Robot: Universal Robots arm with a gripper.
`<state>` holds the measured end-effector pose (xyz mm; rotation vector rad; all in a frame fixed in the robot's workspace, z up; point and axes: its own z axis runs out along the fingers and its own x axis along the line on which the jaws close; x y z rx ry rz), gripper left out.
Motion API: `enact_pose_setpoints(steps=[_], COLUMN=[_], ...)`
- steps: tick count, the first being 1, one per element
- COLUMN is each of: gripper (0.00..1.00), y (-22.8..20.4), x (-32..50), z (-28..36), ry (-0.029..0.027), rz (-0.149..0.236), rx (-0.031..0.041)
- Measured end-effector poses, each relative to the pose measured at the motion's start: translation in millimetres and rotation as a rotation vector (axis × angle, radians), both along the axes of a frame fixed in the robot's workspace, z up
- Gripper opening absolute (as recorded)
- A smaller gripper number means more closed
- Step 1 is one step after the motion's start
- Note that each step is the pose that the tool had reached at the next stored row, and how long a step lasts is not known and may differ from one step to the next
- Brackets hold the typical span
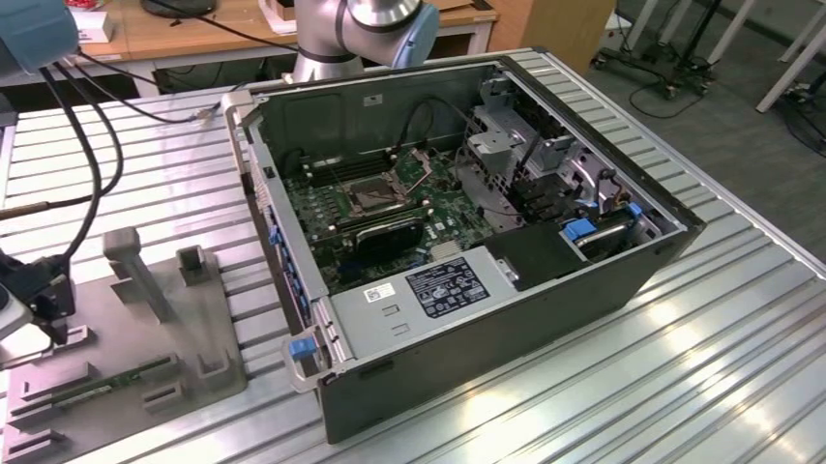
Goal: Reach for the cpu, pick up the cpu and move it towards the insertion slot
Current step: 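Pick up the cpu and move it towards the insertion slot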
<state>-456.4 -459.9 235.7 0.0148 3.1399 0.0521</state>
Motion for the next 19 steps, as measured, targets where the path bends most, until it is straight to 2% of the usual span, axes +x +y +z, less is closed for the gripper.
enact_pose_setpoints(steps=[19], gripper=[0.55], y=[0.0], x=[0.0], z=[7.5], ry=[0.0000], rz=[-0.002], rx=[-0.0016])
